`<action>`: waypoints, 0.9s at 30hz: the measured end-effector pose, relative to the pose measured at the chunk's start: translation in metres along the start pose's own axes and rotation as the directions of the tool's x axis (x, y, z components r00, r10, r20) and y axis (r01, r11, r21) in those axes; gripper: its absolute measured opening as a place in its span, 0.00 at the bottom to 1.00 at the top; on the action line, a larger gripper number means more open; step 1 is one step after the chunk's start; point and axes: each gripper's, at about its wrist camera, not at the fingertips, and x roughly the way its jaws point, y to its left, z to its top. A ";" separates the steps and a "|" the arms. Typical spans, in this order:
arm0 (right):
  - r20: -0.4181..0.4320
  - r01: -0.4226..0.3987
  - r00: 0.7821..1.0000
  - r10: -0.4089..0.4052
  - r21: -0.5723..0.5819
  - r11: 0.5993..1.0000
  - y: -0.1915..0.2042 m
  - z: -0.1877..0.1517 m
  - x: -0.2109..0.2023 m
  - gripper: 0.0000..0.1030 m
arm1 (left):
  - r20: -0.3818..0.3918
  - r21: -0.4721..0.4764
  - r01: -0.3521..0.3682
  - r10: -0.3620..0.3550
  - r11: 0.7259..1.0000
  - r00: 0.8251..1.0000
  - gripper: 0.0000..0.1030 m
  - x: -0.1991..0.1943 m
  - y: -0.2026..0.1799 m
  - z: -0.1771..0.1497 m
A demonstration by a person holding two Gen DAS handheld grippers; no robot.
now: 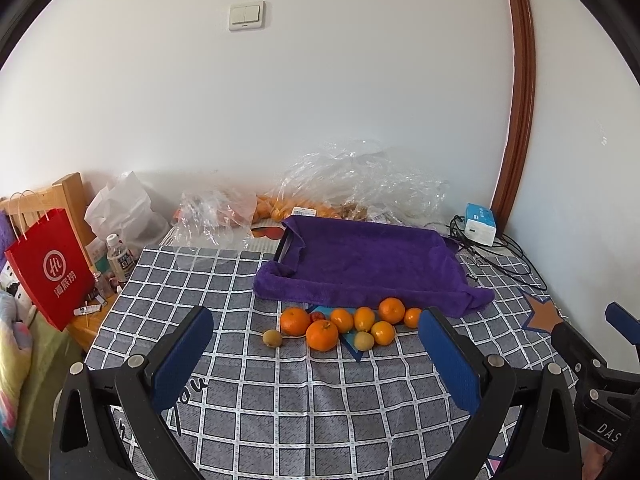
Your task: Organize fruits
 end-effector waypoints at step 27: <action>-0.250 -0.150 0.955 0.158 0.052 0.987 0.018 -0.055 0.151 0.71 | -0.294 -0.061 -0.002 -0.016 0.998 0.956 0.64 0.156 0.071 -0.063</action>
